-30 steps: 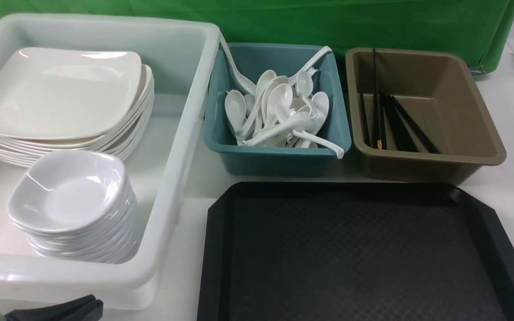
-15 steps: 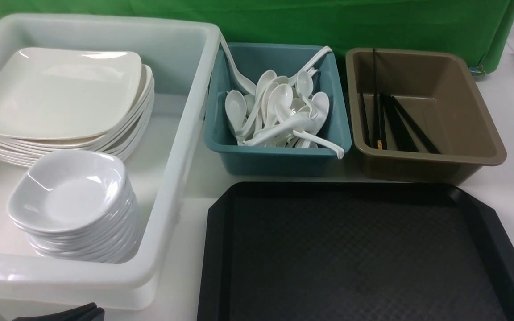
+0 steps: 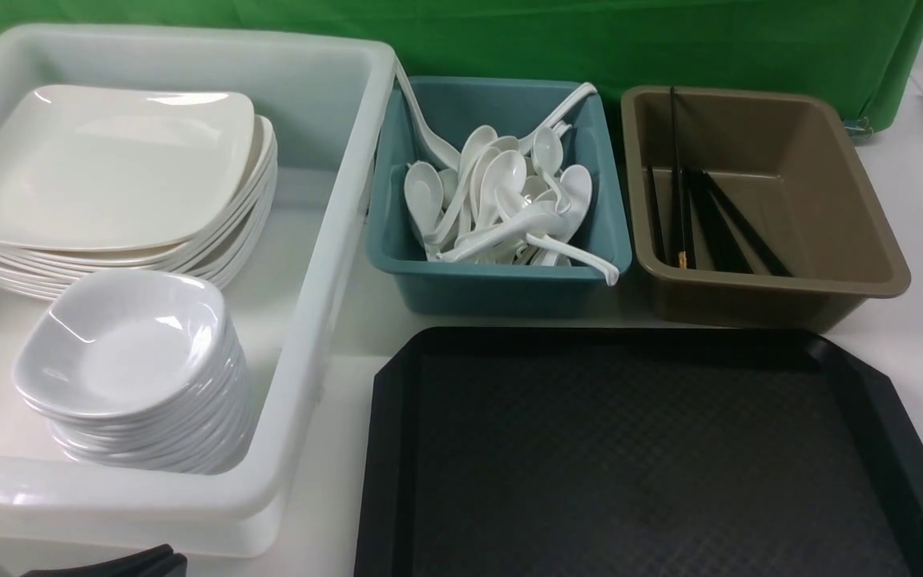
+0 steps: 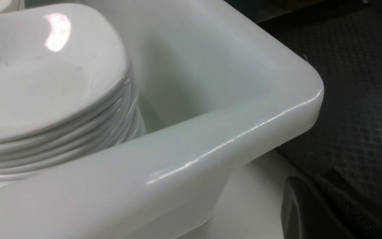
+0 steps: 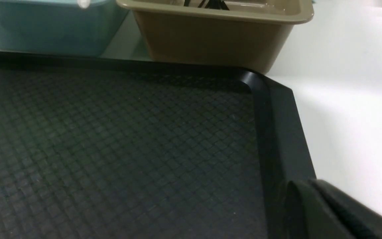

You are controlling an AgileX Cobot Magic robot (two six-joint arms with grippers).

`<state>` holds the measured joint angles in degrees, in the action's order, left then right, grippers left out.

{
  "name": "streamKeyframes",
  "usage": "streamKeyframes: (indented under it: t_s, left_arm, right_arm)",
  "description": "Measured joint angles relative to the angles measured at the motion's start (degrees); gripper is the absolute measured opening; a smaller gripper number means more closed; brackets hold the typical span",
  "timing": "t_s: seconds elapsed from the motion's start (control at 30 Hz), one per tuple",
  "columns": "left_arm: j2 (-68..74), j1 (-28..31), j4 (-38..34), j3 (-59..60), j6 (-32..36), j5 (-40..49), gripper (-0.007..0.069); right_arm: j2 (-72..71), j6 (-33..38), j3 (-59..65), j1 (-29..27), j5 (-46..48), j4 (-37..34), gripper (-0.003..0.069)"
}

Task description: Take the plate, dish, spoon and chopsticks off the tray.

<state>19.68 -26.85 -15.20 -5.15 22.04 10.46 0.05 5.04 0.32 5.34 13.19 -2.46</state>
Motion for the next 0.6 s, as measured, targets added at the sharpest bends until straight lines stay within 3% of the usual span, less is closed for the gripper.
streamKeyframes:
  t_s: [0.6]
  left_arm:
    - [-0.42, 0.00, 0.85, 0.20, 0.38, -0.75, 0.0017]
  right_arm:
    - [-0.05, 0.00, 0.00, 0.00, -0.07, 0.00, 0.0033]
